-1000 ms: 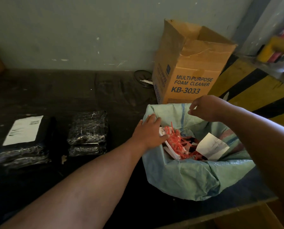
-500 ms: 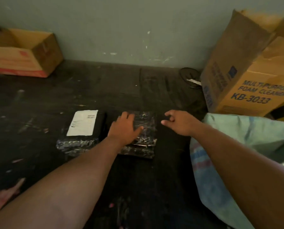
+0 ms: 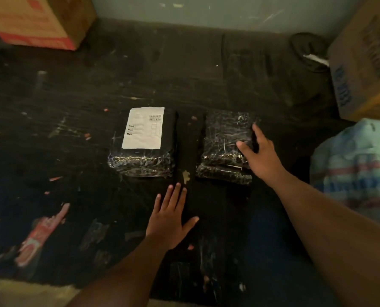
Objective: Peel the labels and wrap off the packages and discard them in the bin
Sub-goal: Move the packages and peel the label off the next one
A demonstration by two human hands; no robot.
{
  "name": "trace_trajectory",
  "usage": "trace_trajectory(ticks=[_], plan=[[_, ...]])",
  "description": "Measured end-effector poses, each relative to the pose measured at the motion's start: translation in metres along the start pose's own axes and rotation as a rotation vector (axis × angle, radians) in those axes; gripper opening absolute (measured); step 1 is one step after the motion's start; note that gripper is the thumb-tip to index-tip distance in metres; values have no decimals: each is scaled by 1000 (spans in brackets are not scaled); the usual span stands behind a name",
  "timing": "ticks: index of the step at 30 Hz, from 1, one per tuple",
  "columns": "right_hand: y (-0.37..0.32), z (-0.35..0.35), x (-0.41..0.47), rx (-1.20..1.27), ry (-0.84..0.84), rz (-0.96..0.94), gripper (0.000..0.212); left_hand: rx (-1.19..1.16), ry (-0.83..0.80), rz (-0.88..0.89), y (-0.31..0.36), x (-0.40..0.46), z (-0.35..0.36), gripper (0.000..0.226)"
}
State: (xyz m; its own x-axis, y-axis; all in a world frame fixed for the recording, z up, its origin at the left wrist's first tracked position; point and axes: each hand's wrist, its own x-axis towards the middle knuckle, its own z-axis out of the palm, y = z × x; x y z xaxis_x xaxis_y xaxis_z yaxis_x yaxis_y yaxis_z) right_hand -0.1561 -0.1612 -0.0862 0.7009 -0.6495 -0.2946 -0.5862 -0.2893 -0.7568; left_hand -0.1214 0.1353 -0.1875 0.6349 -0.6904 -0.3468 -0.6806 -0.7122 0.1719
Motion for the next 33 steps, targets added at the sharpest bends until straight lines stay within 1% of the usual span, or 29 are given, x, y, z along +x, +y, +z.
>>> trace_trajectory(ticks=[2, 6, 12, 16, 21, 26, 29, 33], plan=[[3, 3, -2, 129, 19, -5, 82, 20, 8, 0, -3, -1, 5, 93], [2, 6, -1, 303, 29, 32, 74, 2, 43, -3, -4, 0, 8, 91], [4, 12, -8, 410, 100, -26, 68, 34, 22, -13, -2, -2, 5, 90], [16, 13, -34, 436, 121, -68, 61, 42, 12, -20, -2, -2, 4, 90], [33, 12, -95, 409, 108, -136, 53, 24, 20, -28, 0, -7, 6, 87], [61, 23, -155, 407, 110, -138, 48, -19, 23, -52, 4, -26, 13, 83], [86, 38, -179, 374, 100, -99, 46, -42, 69, -80, 6, -37, 22, 80], [111, 59, -199, 337, 74, -82, 48, -88, 166, -86, 3, -39, 33, 68]])
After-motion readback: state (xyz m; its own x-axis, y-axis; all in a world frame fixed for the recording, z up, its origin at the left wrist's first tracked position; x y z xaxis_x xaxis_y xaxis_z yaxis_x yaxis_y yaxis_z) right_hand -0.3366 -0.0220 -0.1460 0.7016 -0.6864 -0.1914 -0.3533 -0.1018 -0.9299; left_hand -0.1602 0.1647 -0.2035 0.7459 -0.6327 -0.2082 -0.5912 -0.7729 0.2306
